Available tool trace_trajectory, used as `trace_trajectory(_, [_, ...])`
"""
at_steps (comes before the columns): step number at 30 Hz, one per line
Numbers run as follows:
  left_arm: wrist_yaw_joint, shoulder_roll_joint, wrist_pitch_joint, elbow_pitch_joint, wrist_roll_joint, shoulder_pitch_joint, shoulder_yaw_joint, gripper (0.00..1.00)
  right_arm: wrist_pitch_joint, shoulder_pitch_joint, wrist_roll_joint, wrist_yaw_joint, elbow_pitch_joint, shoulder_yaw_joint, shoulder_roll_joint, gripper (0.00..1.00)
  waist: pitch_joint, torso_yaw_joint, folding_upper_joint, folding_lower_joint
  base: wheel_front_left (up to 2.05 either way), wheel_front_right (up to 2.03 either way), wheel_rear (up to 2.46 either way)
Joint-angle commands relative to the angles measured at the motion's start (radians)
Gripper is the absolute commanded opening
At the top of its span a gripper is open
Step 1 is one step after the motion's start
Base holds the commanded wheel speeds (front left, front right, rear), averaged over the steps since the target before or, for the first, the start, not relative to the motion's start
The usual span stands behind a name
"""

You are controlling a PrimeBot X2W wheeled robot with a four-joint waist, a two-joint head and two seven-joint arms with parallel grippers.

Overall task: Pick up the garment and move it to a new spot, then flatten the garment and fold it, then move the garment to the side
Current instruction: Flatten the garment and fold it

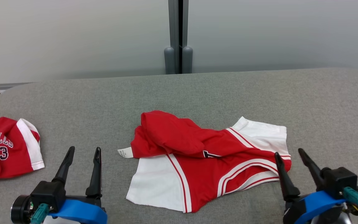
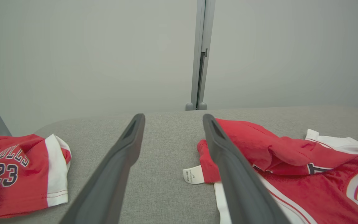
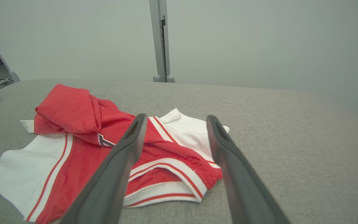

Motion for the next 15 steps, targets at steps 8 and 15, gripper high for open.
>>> trace_trajectory(8, [-0.007, -0.011, -0.008, -0.012, 0.019, -0.084, -0.015, 1.00, 0.010, -0.047, 0.032, 0.000, 0.144, 0.268, -0.014, 1.00, 0.098, 0.046, 0.0000, 0.0000, 0.00, 0.00, 0.00])
trace_trajectory(15, [-0.019, -0.029, -0.023, 0.012, 0.022, -0.134, -0.025, 1.00, 0.004, -0.136, 0.045, 0.000, 0.353, 0.437, -0.010, 1.00, 0.152, 0.083, 0.0000, 0.0000, 0.00, 0.00, 0.00])
